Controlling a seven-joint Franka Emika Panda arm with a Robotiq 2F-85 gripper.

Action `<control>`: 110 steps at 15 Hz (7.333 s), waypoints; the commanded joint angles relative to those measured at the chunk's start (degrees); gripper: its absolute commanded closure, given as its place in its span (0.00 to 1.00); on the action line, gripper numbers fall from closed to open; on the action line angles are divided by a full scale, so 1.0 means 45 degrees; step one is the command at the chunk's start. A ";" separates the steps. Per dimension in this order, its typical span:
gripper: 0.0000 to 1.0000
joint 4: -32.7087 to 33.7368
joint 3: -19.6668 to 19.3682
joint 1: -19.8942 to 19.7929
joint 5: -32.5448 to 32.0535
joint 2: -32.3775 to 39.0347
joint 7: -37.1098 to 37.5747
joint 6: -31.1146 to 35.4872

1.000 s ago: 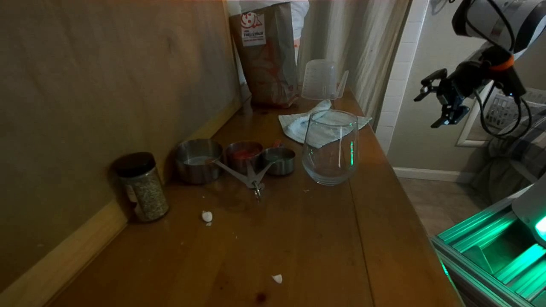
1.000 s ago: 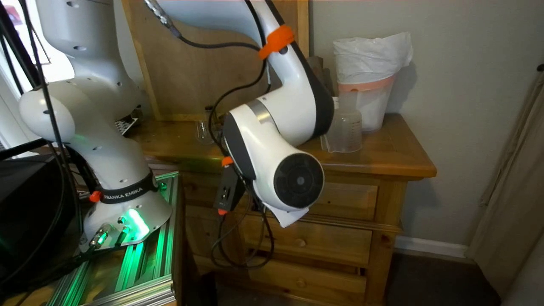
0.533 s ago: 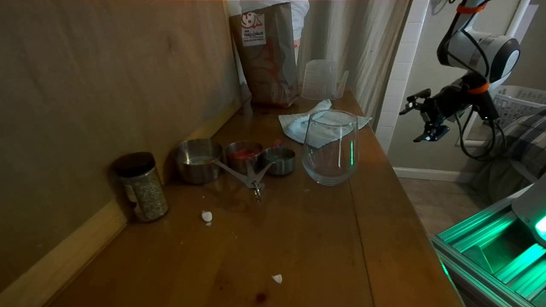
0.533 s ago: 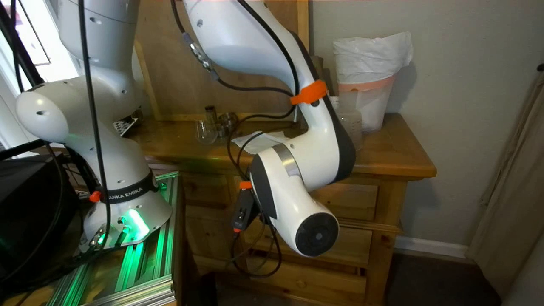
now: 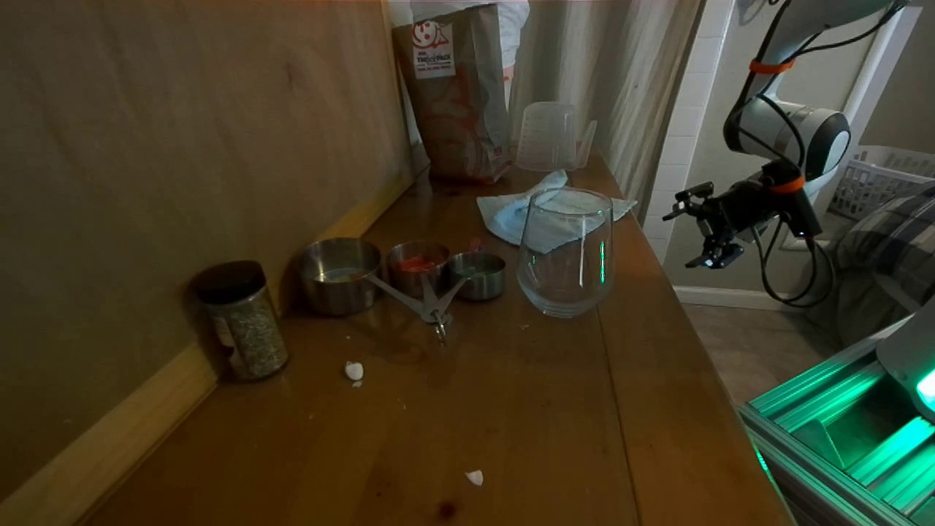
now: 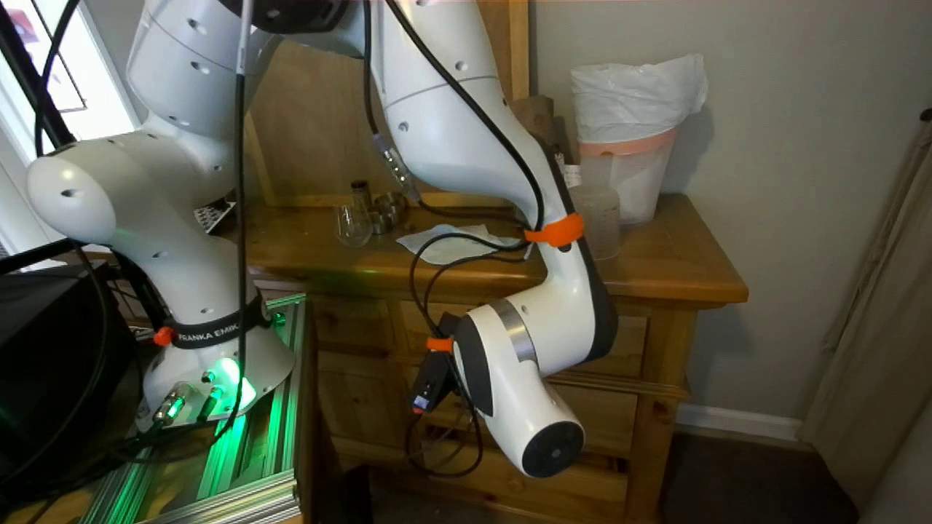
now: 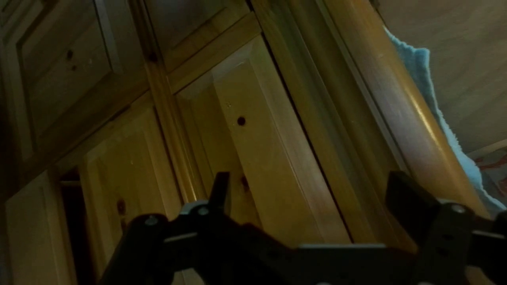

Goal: Open the top right drawer, pick up the light blue towel on the table and put it in the top right drawer

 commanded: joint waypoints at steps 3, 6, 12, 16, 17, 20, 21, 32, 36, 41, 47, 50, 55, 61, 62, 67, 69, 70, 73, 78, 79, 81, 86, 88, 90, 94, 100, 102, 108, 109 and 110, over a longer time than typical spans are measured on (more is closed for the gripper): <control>0.00 0.0181 -0.0101 0.0085 0.0036 0.0122 -0.0009 -0.0151; 0.00 0.0194 0.0269 0.0136 0.0104 0.0463 -0.1163 -0.0015; 0.00 0.0495 0.0641 0.0310 0.0164 0.1167 -0.4167 0.0617; 0.00 0.0778 0.0923 0.0255 0.0463 0.1317 -0.6267 0.0988; 0.00 0.0903 0.0986 0.0282 0.0541 0.1401 -0.6458 0.0915; 0.00 0.0749 0.0769 0.0476 0.0311 0.1208 -0.6141 0.0732; 0.00 0.0792 0.0799 0.0498 0.0314 0.1217 -0.6155 0.0731; 0.00 0.0718 0.0922 0.0417 0.0760 0.1220 -0.6767 0.1076; 0.00 0.0962 0.1261 0.0295 0.2520 0.1860 -0.8024 0.1519; 0.00 0.1035 0.1232 0.0632 0.5578 0.2449 -0.9001 0.1881; 0.00 0.1175 0.0966 0.1605 0.8527 0.2950 -0.8979 0.2252; 0.00 0.1337 0.0752 0.2081 0.8963 0.3268 -0.8531 0.2156; 0.27 0.1419 0.0445 0.2523 0.9364 0.3498 -0.8265 0.2133; 0.07 0.1640 0.0441 0.2608 0.9373 0.3778 -0.7732 0.1795; 0.02 0.1659 0.0443 0.2629 0.9370 0.3806 -0.7603 0.1803; 0.35 0.1827 0.0471 0.2584 0.9313 0.3998 -0.6927 0.1561; 0.41 0.1905 0.0491 0.2545 0.9304 0.4073 -0.6780 0.1384; 0.48 0.1917 0.0496 0.2517 0.9336 0.4081 -0.6690 0.1202; 0.68 0.1936 0.0426 0.2468 0.9394 0.4125 -0.6463 0.0713; 0.76 0.1827 0.0292 0.2430 0.9421 0.4014 -0.6229 0.0662; 0.76 0.1700 0.0194 0.2424 0.9406 0.3885 -0.6317 0.0721; 0.76 0.1452 0.0031 0.2362 0.9327 0.3667 -0.6439 0.0672; 0.76 0.0764 -0.0531 0.2289 0.9086 0.3222 -0.6701 0.0544; 0.76 0.0530 -0.0825 0.2258 0.8935 0.3091 -0.6829 0.0398; 0.76 0.0238 -0.1163 0.2244 0.8761 0.2884 -0.7033 0.0305; 0.76 -0.0375 -0.1852 0.2245 0.8458 0.2370 -0.7433 0.0371; 0.76 -0.0791 -0.2772 0.1904 0.7850 0.1540 -0.7550 0.0482; 0.76 -0.0799 -0.2833 0.1818 0.7572 0.1356 -0.7504 0.0556; 0.00 -0.1148 -0.2672 0.1880 0.7059 0.0759 -0.7504 0.0645; 0.00 -0.1393 -0.2715 0.2022 0.7011 0.0458 -0.7613 0.0824; 0.00 -0.1724 -0.2795 0.2239 0.6878 0.0075 -0.7812 0.1026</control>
